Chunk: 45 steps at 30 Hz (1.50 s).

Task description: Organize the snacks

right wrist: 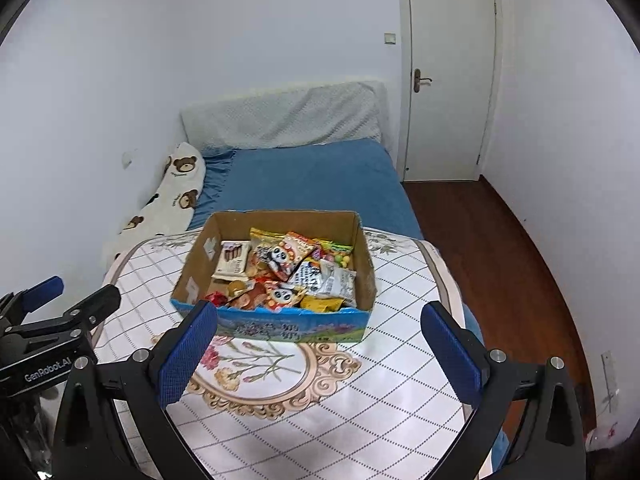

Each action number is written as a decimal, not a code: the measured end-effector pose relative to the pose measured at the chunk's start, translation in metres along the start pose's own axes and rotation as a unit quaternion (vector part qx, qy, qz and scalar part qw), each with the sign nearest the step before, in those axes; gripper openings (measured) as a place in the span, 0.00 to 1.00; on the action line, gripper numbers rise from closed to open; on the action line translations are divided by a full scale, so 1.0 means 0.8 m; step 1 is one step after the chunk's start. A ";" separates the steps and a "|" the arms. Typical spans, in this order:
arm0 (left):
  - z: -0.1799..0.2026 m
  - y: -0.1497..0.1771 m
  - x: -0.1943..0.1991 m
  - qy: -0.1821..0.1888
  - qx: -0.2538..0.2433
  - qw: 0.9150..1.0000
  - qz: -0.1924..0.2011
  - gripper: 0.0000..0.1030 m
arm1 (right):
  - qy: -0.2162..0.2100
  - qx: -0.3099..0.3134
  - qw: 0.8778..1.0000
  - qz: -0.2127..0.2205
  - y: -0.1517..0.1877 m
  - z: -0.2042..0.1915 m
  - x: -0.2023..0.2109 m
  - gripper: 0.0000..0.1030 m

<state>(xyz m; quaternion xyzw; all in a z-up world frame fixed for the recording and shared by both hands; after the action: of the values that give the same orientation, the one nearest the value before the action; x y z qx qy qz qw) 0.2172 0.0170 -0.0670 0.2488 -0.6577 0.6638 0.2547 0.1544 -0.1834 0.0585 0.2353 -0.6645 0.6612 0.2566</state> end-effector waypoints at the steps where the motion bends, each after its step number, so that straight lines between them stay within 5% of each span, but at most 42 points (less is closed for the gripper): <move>1: 0.001 -0.001 -0.007 -0.002 -0.001 1.000 -0.002 0.99 | 0.002 -0.001 1.000 -0.001 -0.001 0.002 -0.005 1.00; 22: 0.013 0.000 -0.097 -0.018 -0.010 0.999 -0.045 0.99 | 0.035 -0.003 0.999 -0.031 0.003 0.017 -0.100 1.00; 45: 0.021 0.002 -0.101 -0.010 -0.016 0.999 -0.051 0.99 | 0.031 -0.008 0.998 -0.046 0.015 0.017 -0.113 1.00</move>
<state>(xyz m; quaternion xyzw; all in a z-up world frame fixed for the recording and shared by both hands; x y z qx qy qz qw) 0.2764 -0.0003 -0.1221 0.2845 -0.6569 0.6370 0.2860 0.2146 -0.1995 -0.0092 0.2428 -0.6500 0.6503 0.3091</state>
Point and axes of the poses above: each gripper's, at about its wrist camera, not at the fingertips, and x roughly against the way its jaws point, z to its right, y to its underside, the point moved 9 cm from there along -x, roughly the way its jaws point, and after that the axes turned 3 degrees about z, right-handed, at the moved point
